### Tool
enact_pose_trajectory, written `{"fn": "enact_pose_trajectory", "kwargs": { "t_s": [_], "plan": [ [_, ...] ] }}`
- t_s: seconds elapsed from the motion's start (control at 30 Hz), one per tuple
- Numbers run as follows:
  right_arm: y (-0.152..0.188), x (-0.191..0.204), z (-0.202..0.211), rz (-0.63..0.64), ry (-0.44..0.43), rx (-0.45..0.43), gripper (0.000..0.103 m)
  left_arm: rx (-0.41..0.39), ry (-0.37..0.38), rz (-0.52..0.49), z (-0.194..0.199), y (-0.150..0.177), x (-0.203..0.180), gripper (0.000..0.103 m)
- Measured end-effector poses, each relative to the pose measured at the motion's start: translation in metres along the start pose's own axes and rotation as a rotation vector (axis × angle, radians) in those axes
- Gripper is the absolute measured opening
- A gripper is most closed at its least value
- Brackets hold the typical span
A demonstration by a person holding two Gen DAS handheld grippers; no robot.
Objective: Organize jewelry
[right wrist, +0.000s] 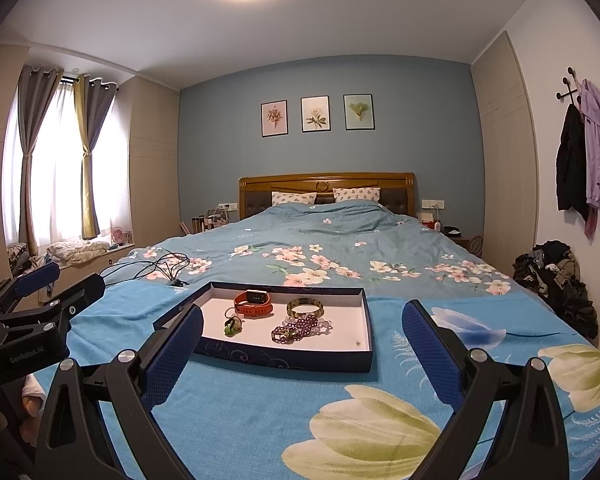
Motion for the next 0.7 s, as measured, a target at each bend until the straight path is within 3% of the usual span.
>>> {"fn": "enact_pose_trajectory", "kwargs": {
  "t_s": [0.7],
  "plan": [
    [0.0002, -0.0013, -0.0014, -0.005, 0.000, 0.002, 0.096, -0.001, -0.001, -0.001, -0.0033, 0.0002, -0.0002, 0.097]
  ]
}}
Point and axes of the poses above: each gripper's, at about its wrist camera, not at the fingertips, and z roughly against the way its jaws point, x to its left, y to its underside, the point moved 1 cm from there along -z, roughly the way its jaws point, and after that the axes turned 12 degrees about -y, right-handed, at the moved point
